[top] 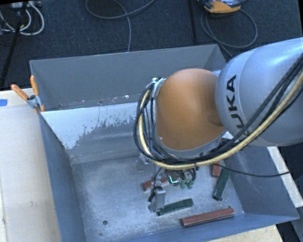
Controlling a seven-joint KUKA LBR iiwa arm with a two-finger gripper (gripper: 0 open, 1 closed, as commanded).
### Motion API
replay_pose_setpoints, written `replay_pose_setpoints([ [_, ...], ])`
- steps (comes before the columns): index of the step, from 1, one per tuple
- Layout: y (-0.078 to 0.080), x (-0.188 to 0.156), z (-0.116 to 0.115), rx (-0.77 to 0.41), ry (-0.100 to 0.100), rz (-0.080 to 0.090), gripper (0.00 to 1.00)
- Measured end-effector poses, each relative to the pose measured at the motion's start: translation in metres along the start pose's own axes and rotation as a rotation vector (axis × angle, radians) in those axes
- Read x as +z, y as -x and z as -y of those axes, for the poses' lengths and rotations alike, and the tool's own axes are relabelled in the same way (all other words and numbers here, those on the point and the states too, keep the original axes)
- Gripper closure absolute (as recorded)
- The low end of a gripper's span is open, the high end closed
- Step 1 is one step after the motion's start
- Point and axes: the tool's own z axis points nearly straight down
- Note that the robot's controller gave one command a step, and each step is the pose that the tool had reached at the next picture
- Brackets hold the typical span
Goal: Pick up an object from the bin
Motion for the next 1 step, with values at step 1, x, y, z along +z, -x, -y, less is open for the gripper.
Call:
replay_pose_setpoints([
  [1, 0.0030, 0.1341, 0.0751, 0.172, 0.003, 0.013, 0.00],
])
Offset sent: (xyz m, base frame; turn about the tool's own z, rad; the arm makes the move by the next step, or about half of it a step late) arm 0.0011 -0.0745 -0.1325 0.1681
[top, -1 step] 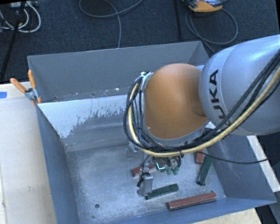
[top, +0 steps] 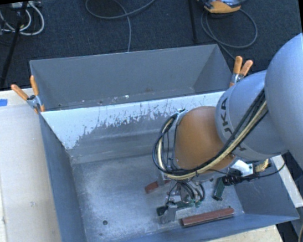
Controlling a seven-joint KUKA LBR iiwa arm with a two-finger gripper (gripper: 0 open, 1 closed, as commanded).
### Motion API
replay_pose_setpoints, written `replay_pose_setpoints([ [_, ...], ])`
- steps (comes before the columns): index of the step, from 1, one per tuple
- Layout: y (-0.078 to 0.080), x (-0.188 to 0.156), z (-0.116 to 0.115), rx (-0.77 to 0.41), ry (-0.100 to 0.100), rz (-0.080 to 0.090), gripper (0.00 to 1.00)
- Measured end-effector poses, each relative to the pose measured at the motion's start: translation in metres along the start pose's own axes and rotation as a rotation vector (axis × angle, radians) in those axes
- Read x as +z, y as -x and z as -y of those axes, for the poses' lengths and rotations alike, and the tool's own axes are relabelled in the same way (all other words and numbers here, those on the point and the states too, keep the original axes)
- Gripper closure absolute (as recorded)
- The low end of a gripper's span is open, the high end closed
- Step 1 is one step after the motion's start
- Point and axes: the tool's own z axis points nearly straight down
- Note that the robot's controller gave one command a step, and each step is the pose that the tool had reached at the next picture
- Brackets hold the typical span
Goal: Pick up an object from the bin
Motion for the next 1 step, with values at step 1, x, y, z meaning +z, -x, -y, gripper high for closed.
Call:
replay_pose_setpoints([
  [1, -0.0067, -0.0319, 0.0307, -0.079, -0.002, -0.003, 0.00],
])
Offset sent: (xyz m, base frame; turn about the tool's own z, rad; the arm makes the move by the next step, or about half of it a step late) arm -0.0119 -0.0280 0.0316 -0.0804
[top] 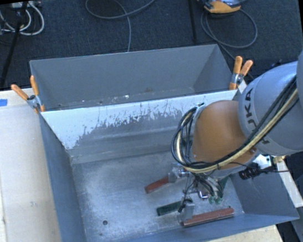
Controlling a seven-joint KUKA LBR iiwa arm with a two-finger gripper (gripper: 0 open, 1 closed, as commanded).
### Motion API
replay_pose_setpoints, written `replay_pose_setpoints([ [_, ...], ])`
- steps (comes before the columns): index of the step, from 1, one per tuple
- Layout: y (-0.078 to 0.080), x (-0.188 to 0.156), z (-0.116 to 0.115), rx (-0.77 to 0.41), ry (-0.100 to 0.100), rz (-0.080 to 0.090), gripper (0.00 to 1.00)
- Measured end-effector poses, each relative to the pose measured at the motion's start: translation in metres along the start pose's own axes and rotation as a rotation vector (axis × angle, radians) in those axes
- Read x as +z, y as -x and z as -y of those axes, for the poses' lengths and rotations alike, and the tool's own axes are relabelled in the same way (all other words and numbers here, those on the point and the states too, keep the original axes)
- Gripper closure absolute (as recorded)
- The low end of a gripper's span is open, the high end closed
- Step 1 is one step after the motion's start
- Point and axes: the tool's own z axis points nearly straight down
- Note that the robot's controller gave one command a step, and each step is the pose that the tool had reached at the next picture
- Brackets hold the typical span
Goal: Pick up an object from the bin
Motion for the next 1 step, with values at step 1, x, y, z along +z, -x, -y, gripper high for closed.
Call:
replay_pose_setpoints([
  [1, -0.0139, -0.0005, 0.0044, 0.071, 0.001, -0.005, 0.00],
])
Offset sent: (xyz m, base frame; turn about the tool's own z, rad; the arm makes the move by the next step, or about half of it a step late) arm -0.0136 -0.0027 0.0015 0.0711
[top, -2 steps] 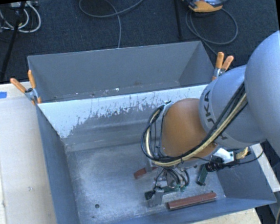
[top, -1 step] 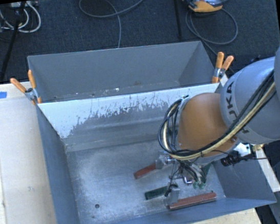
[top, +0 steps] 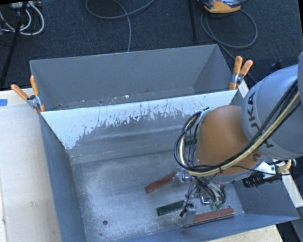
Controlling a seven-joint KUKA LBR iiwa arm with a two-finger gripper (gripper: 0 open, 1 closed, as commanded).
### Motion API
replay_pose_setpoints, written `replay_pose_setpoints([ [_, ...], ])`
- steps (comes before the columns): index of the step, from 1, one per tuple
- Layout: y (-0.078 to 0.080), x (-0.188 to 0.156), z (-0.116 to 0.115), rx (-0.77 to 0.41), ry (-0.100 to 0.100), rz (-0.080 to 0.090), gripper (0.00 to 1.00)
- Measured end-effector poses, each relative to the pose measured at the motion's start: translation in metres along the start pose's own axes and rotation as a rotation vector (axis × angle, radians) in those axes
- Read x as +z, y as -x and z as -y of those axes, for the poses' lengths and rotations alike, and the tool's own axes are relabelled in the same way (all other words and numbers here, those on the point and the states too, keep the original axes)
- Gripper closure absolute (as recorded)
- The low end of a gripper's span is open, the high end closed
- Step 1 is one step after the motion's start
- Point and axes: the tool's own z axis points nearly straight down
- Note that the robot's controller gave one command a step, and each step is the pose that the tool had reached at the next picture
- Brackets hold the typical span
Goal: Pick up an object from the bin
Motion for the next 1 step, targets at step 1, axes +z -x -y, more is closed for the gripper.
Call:
replay_pose_setpoints([
  [1, -0.0089, 0.0307, -0.0119, 0.139, 0.002, 0.007, 0.00],
])
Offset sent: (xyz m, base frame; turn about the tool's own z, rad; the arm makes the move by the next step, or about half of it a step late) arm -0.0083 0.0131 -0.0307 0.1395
